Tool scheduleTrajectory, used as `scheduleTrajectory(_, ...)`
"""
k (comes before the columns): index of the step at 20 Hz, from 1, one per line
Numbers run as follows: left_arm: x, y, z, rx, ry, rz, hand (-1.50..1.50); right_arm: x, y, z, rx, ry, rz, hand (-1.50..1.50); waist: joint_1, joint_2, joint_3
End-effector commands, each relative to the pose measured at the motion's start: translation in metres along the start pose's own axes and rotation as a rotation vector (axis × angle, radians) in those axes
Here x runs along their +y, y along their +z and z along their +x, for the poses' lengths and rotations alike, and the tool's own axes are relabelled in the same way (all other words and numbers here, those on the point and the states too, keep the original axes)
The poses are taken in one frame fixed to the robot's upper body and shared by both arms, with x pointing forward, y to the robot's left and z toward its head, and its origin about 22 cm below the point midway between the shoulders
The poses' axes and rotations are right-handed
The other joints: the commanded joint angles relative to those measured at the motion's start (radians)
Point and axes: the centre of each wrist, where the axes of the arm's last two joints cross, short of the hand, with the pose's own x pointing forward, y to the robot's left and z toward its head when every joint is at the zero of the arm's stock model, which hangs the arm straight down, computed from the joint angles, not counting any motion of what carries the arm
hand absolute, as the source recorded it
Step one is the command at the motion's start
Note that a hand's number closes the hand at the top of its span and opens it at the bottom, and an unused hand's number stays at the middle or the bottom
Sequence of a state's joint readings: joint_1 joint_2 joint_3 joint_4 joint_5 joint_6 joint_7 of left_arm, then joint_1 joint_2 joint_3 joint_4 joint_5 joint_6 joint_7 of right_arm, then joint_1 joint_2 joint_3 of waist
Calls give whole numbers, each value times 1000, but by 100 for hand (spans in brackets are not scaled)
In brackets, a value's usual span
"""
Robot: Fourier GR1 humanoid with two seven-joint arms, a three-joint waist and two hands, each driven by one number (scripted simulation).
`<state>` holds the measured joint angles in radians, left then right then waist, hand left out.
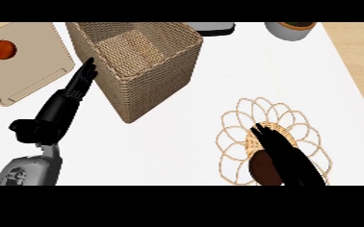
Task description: Pick the cupcake from the placemat and place it in the basket
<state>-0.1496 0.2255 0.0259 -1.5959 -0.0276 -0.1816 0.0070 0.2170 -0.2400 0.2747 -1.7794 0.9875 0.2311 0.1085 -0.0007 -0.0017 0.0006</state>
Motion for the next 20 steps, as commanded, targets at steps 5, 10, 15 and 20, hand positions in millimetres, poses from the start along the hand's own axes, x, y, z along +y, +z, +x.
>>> scheduleTrajectory(5, 11, -5, -9, 11, -14, -12, 0, 20, -2, -13, -10, 18, 106, -150, -3, 2, -1)
scheduleTrajectory(10, -9, -13, 4, -3, 8, -9, 0, 15, -22, -22, -35, 48, 137, 150, -1, 2, 0)
scheduleTrajectory(15, -6, -19, 9, 12, -6, -16, 0, 24, -17, -7, -91, 152, 135, 150, -2, 2, -1)
scheduleTrajectory(20, -11, -5, 0, -4, 10, -40, 0, 32, -19, 80, -500, 207, 187, 150, 33, 5, -2)
